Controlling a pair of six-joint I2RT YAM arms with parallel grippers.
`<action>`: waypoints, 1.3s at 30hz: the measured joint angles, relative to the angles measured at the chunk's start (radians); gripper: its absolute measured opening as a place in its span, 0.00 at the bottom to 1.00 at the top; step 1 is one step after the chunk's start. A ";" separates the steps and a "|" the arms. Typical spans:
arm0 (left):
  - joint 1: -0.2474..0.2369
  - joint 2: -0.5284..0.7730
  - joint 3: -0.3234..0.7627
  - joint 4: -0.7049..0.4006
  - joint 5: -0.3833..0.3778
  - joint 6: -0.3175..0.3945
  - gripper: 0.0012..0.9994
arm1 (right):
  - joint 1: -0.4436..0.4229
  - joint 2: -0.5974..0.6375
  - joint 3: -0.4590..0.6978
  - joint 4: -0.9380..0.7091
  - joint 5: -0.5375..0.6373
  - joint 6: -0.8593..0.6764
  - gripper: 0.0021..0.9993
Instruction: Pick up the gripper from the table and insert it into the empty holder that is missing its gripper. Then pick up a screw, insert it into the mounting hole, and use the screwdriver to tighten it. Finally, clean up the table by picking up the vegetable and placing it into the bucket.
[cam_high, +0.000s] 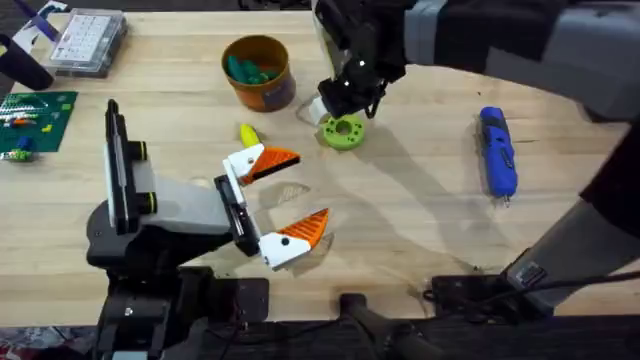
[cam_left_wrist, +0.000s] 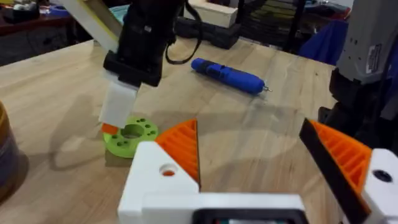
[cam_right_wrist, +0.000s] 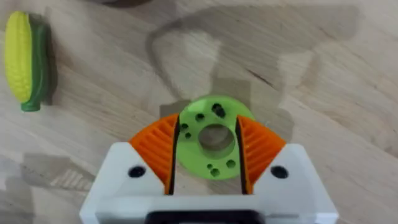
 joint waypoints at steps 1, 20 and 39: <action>0.000 0.000 0.000 0.000 0.000 0.000 0.99 | 0.000 0.007 0.000 0.008 0.000 0.001 0.53; 0.000 0.000 0.000 0.000 0.000 0.000 0.99 | 0.000 0.058 0.003 0.053 0.002 0.001 0.53; 0.000 0.000 0.000 0.000 0.000 0.000 0.99 | -0.004 0.067 0.007 0.058 0.014 0.003 0.02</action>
